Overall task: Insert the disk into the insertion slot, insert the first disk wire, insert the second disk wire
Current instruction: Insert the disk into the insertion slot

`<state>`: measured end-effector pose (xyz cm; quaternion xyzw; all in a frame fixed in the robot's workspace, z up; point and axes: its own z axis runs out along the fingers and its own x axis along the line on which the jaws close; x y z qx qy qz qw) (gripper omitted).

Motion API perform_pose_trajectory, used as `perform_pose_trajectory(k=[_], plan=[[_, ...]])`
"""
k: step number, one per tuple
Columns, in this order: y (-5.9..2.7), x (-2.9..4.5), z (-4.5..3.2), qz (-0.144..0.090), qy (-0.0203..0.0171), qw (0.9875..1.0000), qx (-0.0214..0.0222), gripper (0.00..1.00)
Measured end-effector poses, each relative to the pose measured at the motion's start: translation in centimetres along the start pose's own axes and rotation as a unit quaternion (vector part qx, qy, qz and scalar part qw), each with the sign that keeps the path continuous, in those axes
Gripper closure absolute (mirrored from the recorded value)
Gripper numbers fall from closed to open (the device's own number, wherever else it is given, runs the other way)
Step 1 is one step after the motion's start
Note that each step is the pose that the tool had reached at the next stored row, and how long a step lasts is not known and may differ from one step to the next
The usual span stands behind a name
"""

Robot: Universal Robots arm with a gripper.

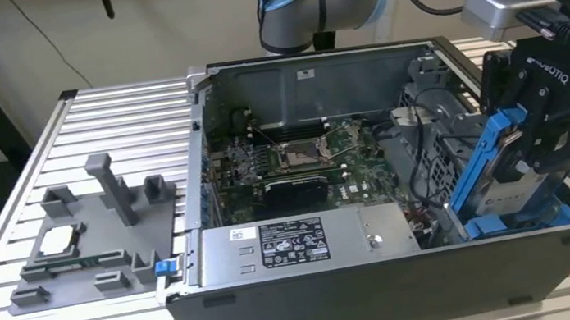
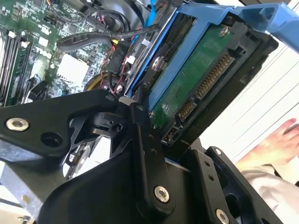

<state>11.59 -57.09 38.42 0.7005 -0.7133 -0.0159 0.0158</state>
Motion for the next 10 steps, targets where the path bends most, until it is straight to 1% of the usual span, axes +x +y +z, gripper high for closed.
perform_pose_trajectory(k=[2,10], plan=[[-0.02,0.0,0.32,0.0,0.0,1.0,-0.0001,1.0],[-0.03,0.0,0.37,0.0,0.0,1.0,-0.0001,1.0]])
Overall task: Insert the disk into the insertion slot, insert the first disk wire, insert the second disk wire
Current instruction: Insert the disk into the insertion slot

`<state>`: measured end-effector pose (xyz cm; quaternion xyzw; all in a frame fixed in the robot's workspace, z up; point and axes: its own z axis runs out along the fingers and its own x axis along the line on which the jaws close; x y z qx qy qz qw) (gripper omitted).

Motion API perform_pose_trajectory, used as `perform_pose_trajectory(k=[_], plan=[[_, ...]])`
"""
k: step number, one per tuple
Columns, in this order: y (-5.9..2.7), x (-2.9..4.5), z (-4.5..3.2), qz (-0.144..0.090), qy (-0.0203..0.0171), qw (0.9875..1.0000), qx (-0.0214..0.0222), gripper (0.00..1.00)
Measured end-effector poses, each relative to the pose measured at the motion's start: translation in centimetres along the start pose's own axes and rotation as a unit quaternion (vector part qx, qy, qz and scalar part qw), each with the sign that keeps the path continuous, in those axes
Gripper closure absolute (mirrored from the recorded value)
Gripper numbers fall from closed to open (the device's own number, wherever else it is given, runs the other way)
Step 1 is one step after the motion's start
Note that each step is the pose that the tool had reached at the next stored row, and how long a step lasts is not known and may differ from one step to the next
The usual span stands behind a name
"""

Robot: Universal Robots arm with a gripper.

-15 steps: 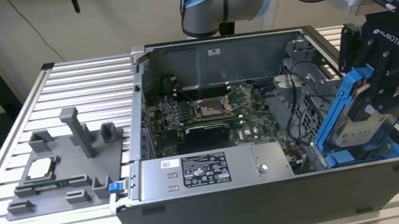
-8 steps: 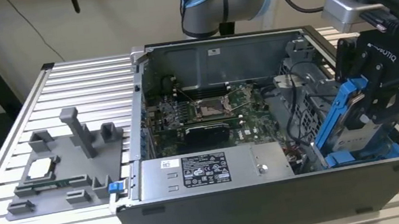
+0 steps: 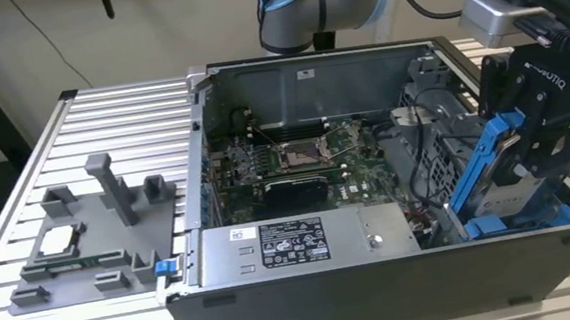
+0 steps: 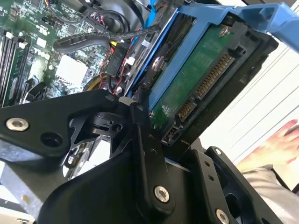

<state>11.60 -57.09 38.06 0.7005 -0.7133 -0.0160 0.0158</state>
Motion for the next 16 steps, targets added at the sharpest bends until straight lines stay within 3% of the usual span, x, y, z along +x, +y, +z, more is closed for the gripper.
perform_pose_trajectory(k=[13,14,16], plan=[[0.0,0.0,0.07,0.0,0.0001,1.0,0.0,1.0],[0.0,0.0,0.06,0.0,0.0002,1.0,0.0,0.0],[0.0,0.0,0.06,0.0,0.0002,1.0,0.0,0.0]])
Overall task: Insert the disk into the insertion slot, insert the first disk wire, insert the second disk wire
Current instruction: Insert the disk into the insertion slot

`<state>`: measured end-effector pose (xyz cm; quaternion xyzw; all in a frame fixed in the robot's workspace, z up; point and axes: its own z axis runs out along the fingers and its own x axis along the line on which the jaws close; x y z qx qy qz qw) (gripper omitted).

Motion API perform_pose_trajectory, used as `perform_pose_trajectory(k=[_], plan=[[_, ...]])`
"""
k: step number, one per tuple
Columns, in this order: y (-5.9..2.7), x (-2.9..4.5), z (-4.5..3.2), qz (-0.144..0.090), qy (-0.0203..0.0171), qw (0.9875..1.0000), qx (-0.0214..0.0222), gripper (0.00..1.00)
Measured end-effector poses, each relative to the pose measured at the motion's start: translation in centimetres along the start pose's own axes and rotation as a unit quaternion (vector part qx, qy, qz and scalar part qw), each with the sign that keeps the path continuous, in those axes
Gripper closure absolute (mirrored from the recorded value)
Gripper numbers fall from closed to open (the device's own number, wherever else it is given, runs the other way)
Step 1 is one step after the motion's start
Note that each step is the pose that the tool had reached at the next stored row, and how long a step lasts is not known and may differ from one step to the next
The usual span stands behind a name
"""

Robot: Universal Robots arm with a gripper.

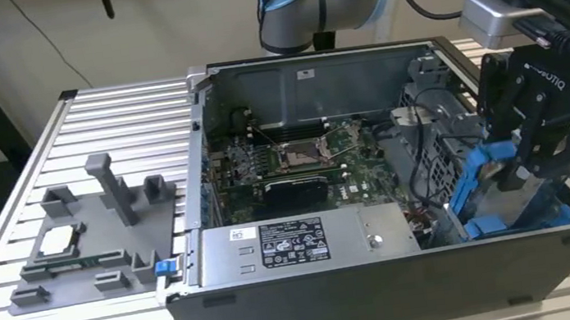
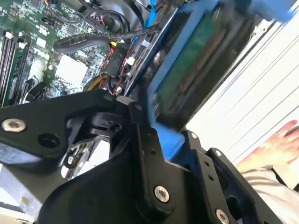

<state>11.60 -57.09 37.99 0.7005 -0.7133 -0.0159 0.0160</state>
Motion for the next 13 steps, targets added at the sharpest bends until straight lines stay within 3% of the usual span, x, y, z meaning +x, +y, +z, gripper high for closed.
perform_pose_trajectory(k=[13], plan=[[0.0,-0.04,-0.02,0.0,0.0001,1.0,0.0,0.0]])
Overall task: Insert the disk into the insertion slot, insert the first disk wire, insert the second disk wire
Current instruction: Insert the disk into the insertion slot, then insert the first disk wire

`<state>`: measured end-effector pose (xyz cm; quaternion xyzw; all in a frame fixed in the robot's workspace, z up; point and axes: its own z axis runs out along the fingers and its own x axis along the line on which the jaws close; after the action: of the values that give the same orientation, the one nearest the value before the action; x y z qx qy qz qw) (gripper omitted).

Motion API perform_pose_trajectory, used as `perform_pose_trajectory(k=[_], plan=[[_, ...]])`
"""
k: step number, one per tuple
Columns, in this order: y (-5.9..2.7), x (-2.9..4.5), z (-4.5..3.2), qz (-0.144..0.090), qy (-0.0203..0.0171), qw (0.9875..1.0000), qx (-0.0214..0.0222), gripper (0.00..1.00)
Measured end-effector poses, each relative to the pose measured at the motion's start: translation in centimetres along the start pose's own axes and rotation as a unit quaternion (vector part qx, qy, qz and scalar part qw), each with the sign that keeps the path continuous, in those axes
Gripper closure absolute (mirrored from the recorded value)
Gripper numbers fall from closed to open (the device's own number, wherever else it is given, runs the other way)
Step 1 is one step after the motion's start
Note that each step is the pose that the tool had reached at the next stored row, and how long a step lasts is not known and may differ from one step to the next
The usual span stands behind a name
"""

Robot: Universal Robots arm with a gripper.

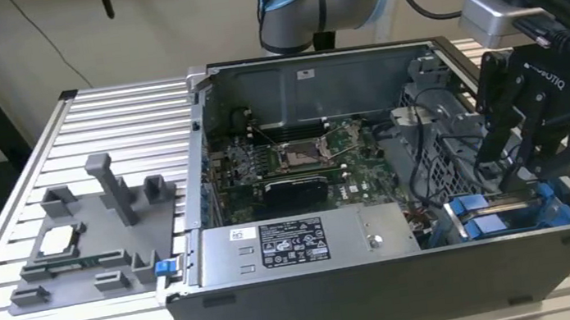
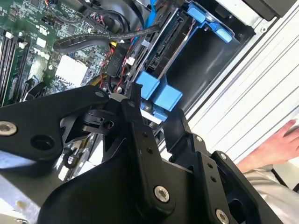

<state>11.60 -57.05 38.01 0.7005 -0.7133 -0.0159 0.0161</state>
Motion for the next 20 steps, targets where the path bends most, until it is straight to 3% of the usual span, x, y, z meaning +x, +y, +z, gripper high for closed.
perform_pose_trajectory(k=[7,17,20], plan=[[0.03,-0.04,-0.69,0.0,0.0001,1.0,0.0,0.0],[0.13,-0.24,-2.53,0.0,-0.0001,1.0,0.0001,0.0],[0.12,-0.33,-2.53,0.0,-0.003,1.0,0.0015,0.0]])
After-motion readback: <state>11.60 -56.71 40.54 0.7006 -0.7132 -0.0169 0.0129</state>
